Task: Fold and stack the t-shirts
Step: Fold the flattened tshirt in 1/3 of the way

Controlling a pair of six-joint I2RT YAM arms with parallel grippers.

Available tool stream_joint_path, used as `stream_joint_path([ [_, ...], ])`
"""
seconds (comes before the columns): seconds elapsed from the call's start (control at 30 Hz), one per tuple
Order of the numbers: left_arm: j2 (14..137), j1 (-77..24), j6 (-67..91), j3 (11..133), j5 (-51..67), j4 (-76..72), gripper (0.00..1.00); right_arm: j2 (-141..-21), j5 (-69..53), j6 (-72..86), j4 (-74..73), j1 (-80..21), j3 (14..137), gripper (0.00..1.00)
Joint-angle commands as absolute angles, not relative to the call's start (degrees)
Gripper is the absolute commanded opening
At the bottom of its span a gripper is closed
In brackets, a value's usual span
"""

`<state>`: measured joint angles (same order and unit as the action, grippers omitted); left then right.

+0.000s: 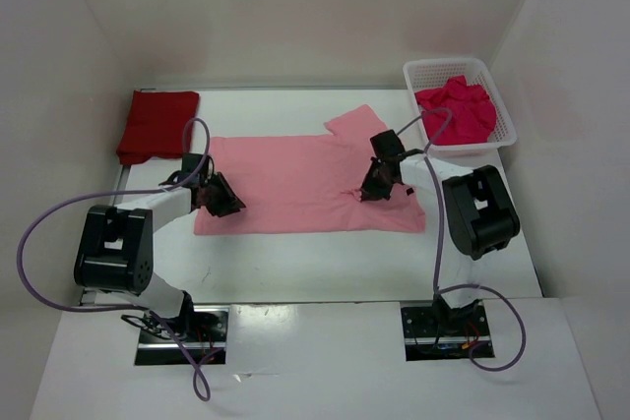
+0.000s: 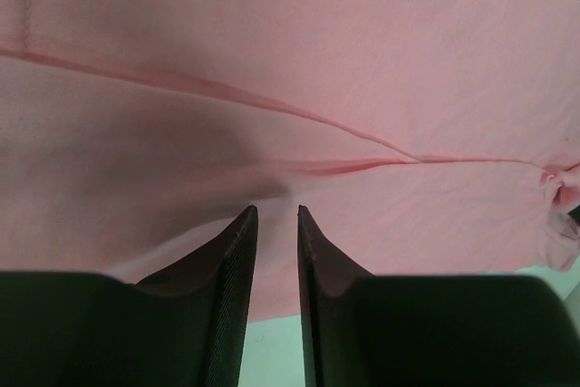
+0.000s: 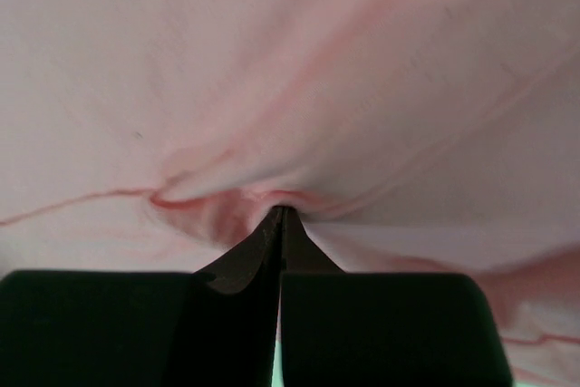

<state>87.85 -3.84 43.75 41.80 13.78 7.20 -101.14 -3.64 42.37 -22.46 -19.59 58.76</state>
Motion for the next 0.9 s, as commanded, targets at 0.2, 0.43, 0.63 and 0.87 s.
stream_joint_path([
  [0.2, 85.8, -3.8, 43.7, 42.3, 13.4, 7.0, 0.32, -115.5, -7.1, 42.6, -22.7, -19.3, 85.6, 0.0],
  [0.43, 79.6, -4.6, 41.9, 44.2, 11.3, 9.1, 0.34, -100.6, -3.4, 40.6, -22.1, -20.5, 71.7, 0.0],
  [0.63, 84.9, -13.0, 43.1, 46.0, 11.3, 7.8, 0.34, -96.3, -6.5, 43.5, -18.9, -21.6, 58.7, 0.0],
  [0.87, 90.4, -12.6, 43.9, 44.3, 12.1, 8.3, 0.34, -100.5, -6.6, 43.6, -20.4, -22.7, 58.9, 0.0],
])
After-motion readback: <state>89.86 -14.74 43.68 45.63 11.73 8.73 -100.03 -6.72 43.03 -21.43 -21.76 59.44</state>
